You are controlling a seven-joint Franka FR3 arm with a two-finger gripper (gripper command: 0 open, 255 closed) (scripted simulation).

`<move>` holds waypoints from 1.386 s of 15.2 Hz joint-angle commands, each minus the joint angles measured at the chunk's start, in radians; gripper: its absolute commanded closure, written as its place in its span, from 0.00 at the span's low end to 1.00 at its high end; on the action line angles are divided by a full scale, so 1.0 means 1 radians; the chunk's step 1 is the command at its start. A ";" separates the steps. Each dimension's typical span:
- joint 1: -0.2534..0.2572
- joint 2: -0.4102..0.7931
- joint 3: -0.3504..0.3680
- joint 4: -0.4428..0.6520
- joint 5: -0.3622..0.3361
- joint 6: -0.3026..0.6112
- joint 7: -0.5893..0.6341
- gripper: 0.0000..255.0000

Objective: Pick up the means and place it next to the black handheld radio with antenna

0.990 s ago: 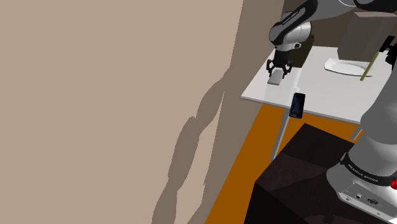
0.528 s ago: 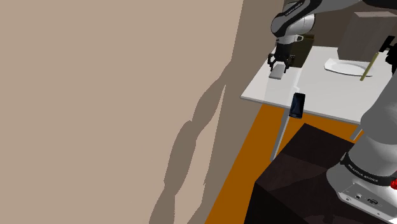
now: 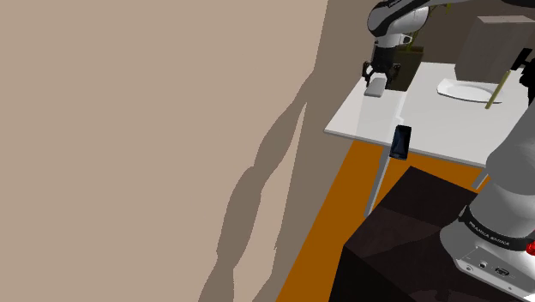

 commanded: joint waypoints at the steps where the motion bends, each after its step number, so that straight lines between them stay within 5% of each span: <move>1: 0.000 -0.009 -0.001 0.014 -0.002 -0.023 0.001 1.00; 21: 0.000 -0.047 -0.004 0.235 -0.012 -0.281 0.007 1.00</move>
